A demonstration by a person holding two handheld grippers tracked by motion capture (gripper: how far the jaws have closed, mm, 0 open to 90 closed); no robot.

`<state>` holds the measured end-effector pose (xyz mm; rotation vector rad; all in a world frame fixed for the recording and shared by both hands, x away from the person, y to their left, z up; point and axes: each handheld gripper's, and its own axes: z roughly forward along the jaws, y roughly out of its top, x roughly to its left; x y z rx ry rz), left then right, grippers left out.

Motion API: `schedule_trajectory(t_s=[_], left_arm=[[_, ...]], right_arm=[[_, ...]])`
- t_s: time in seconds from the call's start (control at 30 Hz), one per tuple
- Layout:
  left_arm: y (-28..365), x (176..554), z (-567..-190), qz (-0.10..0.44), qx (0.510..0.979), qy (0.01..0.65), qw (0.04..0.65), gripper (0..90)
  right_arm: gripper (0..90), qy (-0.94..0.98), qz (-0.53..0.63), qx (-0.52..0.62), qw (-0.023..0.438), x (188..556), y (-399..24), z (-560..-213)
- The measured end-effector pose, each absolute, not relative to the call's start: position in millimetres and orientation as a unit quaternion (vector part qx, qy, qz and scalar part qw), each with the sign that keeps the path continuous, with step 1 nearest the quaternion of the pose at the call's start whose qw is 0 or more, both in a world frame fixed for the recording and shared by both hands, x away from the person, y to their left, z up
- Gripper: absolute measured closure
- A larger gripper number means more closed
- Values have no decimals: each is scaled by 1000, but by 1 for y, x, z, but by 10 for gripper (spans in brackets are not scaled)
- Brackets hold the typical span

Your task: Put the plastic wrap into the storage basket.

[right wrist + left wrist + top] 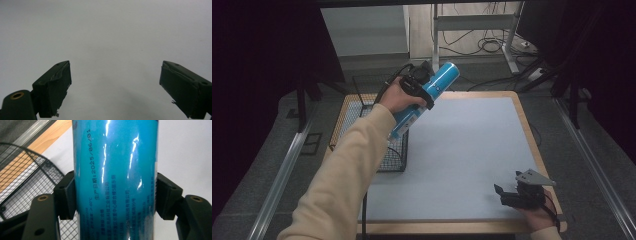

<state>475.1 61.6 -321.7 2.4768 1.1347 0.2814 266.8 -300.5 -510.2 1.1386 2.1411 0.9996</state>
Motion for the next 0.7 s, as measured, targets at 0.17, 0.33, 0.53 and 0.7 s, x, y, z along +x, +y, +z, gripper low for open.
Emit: schedule_trajectory(t_s=[0.17,0.33,0.53,0.7], left_arm=[[74,477,-325,104,881,418,197,317],[86,478,-333,105,876,429,194,317],[95,479,-338,104,874,435,189,317],[103,480,-342,107,871,442,186,317]], right_arm=[[110,789,368,419,257,267,-300,-510],[109,789,367,421,257,267,-300,-510],[109,789,368,421,256,267,-300,-511],[109,788,368,421,258,267,-300,-511]])
